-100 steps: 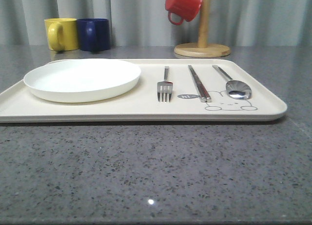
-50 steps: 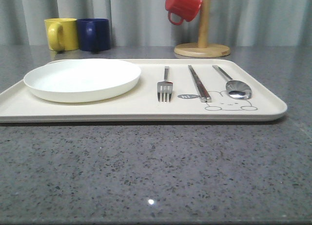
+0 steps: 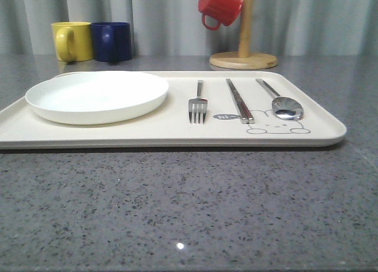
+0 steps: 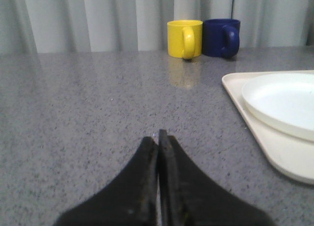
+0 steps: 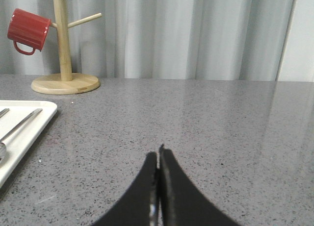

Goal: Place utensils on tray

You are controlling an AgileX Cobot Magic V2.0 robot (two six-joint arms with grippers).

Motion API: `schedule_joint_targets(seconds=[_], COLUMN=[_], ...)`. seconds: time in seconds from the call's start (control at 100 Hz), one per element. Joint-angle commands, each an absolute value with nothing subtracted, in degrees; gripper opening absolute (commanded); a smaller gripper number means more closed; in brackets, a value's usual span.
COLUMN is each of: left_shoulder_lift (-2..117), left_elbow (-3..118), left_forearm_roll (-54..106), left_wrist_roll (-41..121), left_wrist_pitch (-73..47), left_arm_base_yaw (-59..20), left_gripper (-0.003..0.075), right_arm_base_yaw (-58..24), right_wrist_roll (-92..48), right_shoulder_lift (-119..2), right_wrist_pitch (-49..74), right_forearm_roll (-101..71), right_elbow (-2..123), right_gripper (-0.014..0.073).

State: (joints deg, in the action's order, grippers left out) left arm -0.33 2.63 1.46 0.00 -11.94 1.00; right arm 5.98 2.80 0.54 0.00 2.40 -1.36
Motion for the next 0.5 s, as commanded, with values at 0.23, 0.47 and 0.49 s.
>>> schedule_joint_targets(seconds=[0.23,0.47,0.49], left_shoulder_lift=[-2.2,-2.2,-2.2], left_elbow=[-1.9,-1.9,-1.9], left_forearm_roll=[-1.9,-1.9,-1.9], left_wrist_roll=[-6.4,-6.4,-6.4], left_wrist_pitch=[-3.7,-3.7,-3.7], left_arm_base_yaw=[1.3,1.3,1.3], left_gripper=[-0.0019,-0.0019,-0.0019], right_arm_base_yaw=[6.3,6.3,6.3], right_wrist_roll=[2.4,2.4,2.4], right_shoulder_lift=[1.4,1.4,1.4], right_wrist_pitch=[-5.1,-5.1,-5.1], right_forearm_roll=[3.0,3.0,3.0], right_elbow=[-1.6,-1.6,-1.6], right_gripper=[-0.0061,-0.0061,-0.0061])
